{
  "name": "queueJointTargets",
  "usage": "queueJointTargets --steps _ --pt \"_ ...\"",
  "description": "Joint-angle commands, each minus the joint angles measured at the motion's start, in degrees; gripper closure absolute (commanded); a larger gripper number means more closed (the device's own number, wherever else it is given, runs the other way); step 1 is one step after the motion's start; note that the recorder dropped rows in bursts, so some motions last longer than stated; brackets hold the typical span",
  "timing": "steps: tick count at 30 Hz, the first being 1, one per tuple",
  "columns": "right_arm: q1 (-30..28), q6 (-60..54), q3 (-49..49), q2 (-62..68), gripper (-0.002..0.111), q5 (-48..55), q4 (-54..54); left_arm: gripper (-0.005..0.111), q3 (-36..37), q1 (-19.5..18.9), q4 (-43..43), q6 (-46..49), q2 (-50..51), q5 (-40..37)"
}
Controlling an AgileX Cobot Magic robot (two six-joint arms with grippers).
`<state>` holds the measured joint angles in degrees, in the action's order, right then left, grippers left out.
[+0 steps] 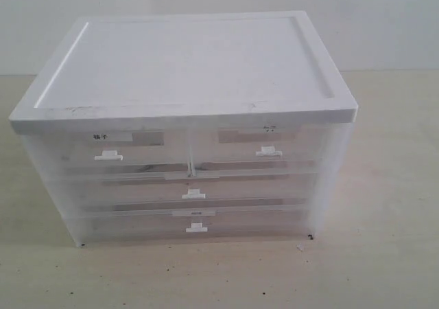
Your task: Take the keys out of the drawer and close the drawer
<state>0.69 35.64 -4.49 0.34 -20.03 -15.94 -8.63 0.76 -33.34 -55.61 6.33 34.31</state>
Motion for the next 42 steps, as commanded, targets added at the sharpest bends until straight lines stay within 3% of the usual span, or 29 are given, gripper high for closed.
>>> queueJointTargets --steps 1,3,6,12,15,19,23,26,32,35,39,42 --pt "-0.12 21.21 -4.61 4.53 0.108 -0.41 -23.12 0.102 -5.53 -0.19 -26.11 -11.28 10.98 15.36" --pt "-0.12 32.25 -5.98 7.84 0.108 -3.03 -38.17 0.102 -6.94 -0.19 -34.32 -10.12 17.22 21.66" --pt "-0.12 46.66 -7.12 14.76 0.108 -10.65 -52.64 0.102 -6.86 -0.19 -38.28 -9.95 25.31 23.26" --pt "-0.12 45.75 -7.12 30.45 0.108 -17.74 -61.48 0.102 -5.28 1.52 -38.43 -1.43 40.88 30.16" --pt "-0.12 39.62 -7.12 38.61 0.108 -24.05 -60.77 0.102 -4.48 6.98 -37.67 7.02 48.32 27.24" --pt "-0.12 30.93 -7.12 49.77 0.108 -25.78 -56.52 0.102 -4.07 17.40 -29.00 22.55 59.21 18.29" --pt "-0.12 21.21 -7.12 59.41 0.108 -29.65 -52.57 0.102 -4.07 25.80 -13.81 42.88 68.42 17.68" --pt "-0.12 11.92 -7.12 65.70 0.108 -33.56 -47.86 0.102 -4.07 29.84 -3.64 54.35 73.14 17.68" --pt "-0.12 -0.76 -7.12 74.59 0.108 -46.58 -43.98 0.102 -4.19 32.18 9.58 75.57 80.97 19.77" --pt "-0.12 -3.20 -7.12 75.37 0.108 -46.97 -40.12 0.101 -5.82 32.87 7.98 79.27 83.80 20.43" --pt "-0.12 -3.20 -7.12 75.37 0.108 -46.97 -40.12 0.078 -9.39 35.84 8.22 83.87 88.36 18.03" --pt "-0.12 -3.25 -7.12 75.37 0.108 -46.97 -40.97 0.070 -10.72 36.59 11.79 88.22 89.73 17.89"
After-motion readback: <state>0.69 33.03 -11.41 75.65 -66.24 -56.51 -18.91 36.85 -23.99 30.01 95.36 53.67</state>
